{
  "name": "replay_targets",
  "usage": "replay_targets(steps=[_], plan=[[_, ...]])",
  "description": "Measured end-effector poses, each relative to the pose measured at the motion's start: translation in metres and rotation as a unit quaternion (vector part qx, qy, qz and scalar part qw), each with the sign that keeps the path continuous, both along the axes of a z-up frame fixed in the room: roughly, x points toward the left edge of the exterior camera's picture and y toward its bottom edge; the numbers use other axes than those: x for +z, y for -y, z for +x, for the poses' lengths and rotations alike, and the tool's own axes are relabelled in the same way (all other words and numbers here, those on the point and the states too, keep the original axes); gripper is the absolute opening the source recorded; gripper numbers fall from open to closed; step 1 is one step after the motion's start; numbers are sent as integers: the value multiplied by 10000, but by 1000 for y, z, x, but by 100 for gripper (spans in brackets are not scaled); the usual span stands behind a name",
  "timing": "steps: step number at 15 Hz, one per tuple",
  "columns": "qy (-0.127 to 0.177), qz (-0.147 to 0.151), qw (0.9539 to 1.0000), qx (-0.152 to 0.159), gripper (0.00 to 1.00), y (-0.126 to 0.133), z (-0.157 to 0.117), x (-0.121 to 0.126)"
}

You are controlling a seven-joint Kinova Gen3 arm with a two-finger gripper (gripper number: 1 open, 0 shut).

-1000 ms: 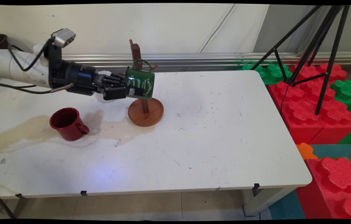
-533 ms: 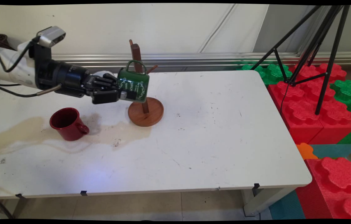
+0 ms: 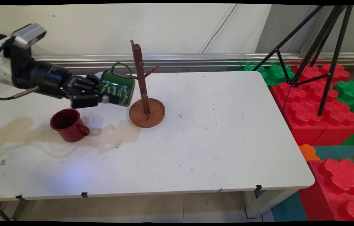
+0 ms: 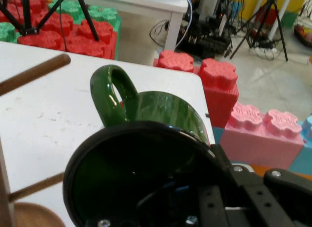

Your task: Place the picked object on the table

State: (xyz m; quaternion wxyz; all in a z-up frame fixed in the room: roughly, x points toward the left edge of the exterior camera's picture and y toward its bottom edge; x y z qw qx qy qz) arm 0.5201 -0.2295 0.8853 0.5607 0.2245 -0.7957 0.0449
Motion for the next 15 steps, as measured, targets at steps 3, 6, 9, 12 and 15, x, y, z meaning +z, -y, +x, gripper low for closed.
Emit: replay_targets(steps=[3, 6, 9, 12, 15], plan=[[193, -27, 9998, -52, 0, -8, 16, 5], [396, -49, 9992, -90, 0, -14, 34, 9], [620, -75, 9980, -91, 0, -18, 54, 12], [906, -128, 9958, -63, 0, -19, 76, 16], [1128, -170, 9935, -61, 0, -20, 94, 17]])
